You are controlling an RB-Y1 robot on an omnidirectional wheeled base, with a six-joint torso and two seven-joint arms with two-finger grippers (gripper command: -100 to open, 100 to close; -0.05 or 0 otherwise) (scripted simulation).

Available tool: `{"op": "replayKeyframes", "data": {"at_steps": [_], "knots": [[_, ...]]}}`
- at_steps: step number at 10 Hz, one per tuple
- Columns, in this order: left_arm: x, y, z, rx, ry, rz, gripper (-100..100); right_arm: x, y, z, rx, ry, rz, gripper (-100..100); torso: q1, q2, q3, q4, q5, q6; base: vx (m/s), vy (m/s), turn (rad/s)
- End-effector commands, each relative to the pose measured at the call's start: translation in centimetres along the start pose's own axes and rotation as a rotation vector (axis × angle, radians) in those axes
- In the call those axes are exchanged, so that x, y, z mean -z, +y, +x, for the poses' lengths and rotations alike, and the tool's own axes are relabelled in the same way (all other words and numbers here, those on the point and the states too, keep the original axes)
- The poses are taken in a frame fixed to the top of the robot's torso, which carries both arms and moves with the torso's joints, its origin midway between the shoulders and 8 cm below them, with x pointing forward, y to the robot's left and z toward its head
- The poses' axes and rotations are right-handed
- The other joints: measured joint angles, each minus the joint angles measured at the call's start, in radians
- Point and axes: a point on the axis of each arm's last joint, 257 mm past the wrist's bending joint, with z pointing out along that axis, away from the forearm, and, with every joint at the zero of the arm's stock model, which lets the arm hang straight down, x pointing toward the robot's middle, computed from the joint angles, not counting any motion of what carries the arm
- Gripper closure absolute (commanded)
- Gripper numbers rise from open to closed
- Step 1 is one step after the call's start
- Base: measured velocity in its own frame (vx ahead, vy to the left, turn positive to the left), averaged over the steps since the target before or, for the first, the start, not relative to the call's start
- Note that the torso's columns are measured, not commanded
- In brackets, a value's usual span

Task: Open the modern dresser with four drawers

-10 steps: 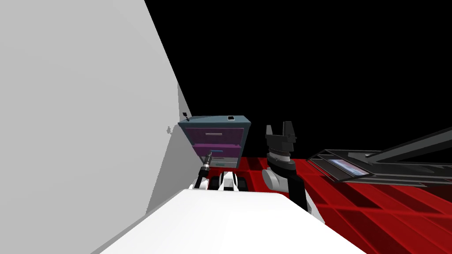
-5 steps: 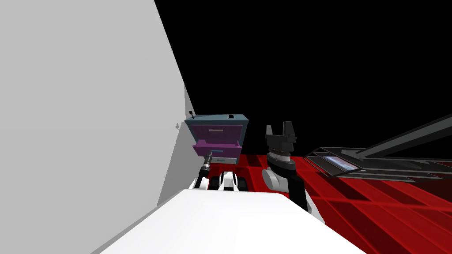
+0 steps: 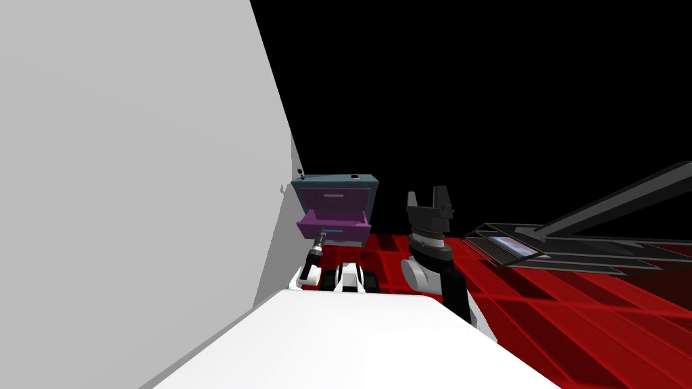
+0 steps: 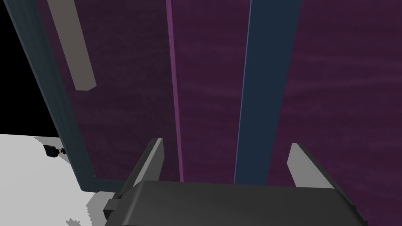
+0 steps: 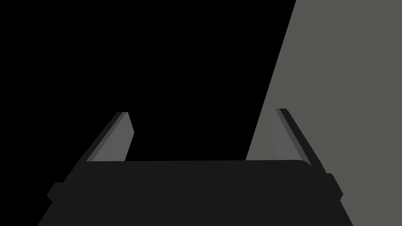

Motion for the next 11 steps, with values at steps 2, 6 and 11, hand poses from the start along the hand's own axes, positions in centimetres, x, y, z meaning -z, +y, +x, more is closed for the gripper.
{"op": "replayKeyframes", "data": {"at_steps": [2,6,11], "knots": [[-3.2,-1.9,0.2,0.000,0.007,0.002,-100,0.0,0.0,0.0,0.000,0.000,0.000,0,0.001,0.004,0.002,0.000,0.001,0.000,-0.065,-0.002,0.017],[-4.5,-2.6,0.4,0.000,0.010,-0.011,-100,0.0,0.0,0.0,0.000,0.000,0.000,0,0.000,0.009,0.005,0.005,-0.002,-0.001,-0.058,0.000,0.008],[-4.4,-2.0,0.3,0.001,0.010,-0.029,0,0.0,0.0,0.0,0.000,0.000,0.000,0,0.001,0.004,0.003,0.001,0.000,0.000,0.000,0.000,0.000]]}}
